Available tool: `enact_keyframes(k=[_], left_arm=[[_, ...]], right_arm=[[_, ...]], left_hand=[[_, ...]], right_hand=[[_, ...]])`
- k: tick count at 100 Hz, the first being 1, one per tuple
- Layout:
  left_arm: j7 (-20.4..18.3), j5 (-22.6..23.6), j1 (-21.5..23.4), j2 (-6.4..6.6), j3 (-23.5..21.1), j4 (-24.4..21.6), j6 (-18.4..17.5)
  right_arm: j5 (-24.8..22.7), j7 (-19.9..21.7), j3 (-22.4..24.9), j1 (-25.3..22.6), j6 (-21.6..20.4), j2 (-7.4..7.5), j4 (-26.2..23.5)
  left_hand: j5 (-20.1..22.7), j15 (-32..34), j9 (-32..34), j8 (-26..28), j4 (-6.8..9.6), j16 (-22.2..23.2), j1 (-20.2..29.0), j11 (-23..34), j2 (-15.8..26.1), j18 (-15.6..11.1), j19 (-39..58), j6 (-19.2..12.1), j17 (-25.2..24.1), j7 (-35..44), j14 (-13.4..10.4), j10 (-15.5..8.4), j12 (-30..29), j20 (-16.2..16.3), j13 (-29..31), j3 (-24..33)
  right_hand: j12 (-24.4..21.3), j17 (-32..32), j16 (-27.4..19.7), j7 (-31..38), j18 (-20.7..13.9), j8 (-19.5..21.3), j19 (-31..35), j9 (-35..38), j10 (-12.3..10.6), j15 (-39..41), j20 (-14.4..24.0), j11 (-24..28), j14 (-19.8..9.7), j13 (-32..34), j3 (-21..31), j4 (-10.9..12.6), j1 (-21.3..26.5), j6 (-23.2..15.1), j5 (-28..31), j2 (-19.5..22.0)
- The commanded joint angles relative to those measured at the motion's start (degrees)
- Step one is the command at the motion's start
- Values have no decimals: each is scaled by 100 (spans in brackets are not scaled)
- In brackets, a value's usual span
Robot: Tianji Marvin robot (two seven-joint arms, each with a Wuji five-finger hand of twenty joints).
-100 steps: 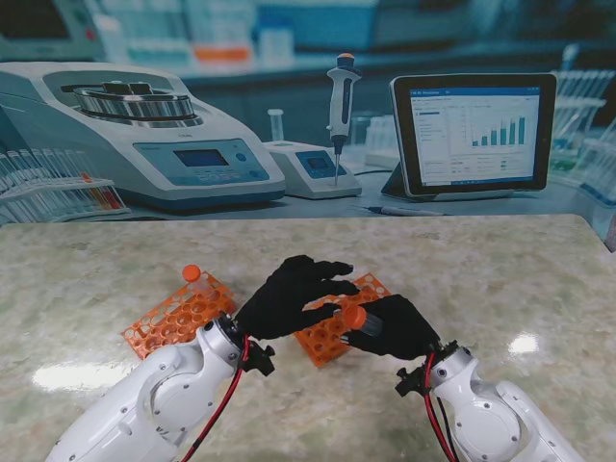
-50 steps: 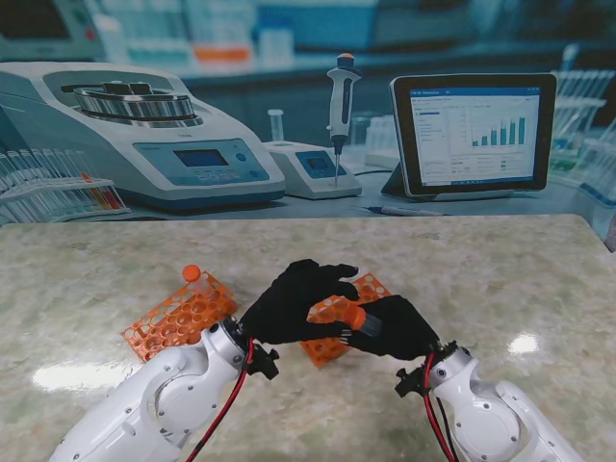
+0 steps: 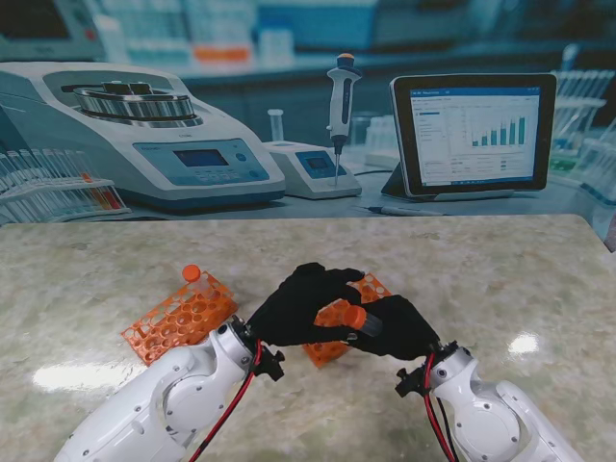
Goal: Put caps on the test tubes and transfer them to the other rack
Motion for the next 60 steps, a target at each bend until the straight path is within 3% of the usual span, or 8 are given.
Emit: enact_keyframes(k=[1, 14, 31, 35, 45, 56, 60], left_arm=[[-18, -91, 5, -35, 24, -7, 25], [29, -130, 8, -54, 54, -6, 24], [56, -137, 0, -62, 71, 9, 1], [55, -137, 0, -62, 70, 10, -11], [75, -128, -14, -66, 79, 33, -47], [79, -116, -25, -65, 92, 47, -77], [90, -89, -34, -63, 98, 54, -86]], right_arm=[[5, 13, -9, -45, 12, -18, -38], [7, 16, -8, -41, 14, -18, -36], [13, 27, -18, -36, 18, -15, -37], [14, 28, -18, -34, 16, -15, -35], [18, 30, -18, -31, 21, -16, -34], [19, 28, -17, -33, 23, -16, -38], [19, 28, -16, -33, 22, -16, -37]], left_hand=[[-46, 27, 68, -14, 191, 86, 877, 28, 399, 76, -94, -304, -19, 578, -68, 54, 103, 107, 42, -213], [366, 77, 255, -319, 187, 113, 1834, 99, 890, 101, -68, -439, 11, 779, -85, -1, 125, 94, 183, -380], [934, 105, 399, -815, 242, 115, 2322, 150, 921, 143, -24, -527, 68, 448, -121, -98, 118, 71, 291, -428], [1091, 107, 424, -1005, 281, 111, 2337, 154, 814, 149, -23, -575, 72, 268, -135, -118, 110, 57, 304, -162], [1519, 103, 461, -1435, 179, 94, 2341, 131, 751, 146, -9, -691, 74, -287, -124, -91, 63, 20, 329, 513], [1700, 107, 488, -1543, 72, 78, 2342, 107, 609, 149, 26, -776, 79, -885, -115, -69, 7, -18, 345, 1158], [1726, 114, 481, -1553, 114, 79, 2339, 101, 587, 142, 35, -834, 80, -957, -126, -74, 0, -22, 362, 1354]], right_hand=[[99, 436, 402, 273, -470, 133, 1543, 229, -19, 1142, 182, -10, -483, 218, -33, -143, 258, -270, 118, 70], [100, 436, 402, 273, -470, 134, 1543, 229, -21, 1140, 182, -8, -491, 218, -35, -144, 257, -270, 118, 67], [99, 436, 402, 272, -470, 135, 1543, 228, -24, 1140, 182, -8, -493, 218, -39, -144, 254, -273, 116, 66], [98, 436, 402, 272, -470, 135, 1543, 228, -27, 1140, 182, -10, -493, 218, -37, -144, 254, -273, 116, 73], [98, 436, 402, 271, -470, 135, 1543, 228, -19, 1140, 182, -10, -493, 218, -41, -145, 257, -270, 117, 70], [99, 436, 403, 267, -470, 134, 1543, 229, -22, 1140, 182, -8, -493, 218, -40, -145, 256, -277, 115, 71], [99, 436, 403, 267, -470, 134, 1543, 229, -21, 1140, 182, -7, -493, 218, -41, -145, 259, -277, 121, 64]])
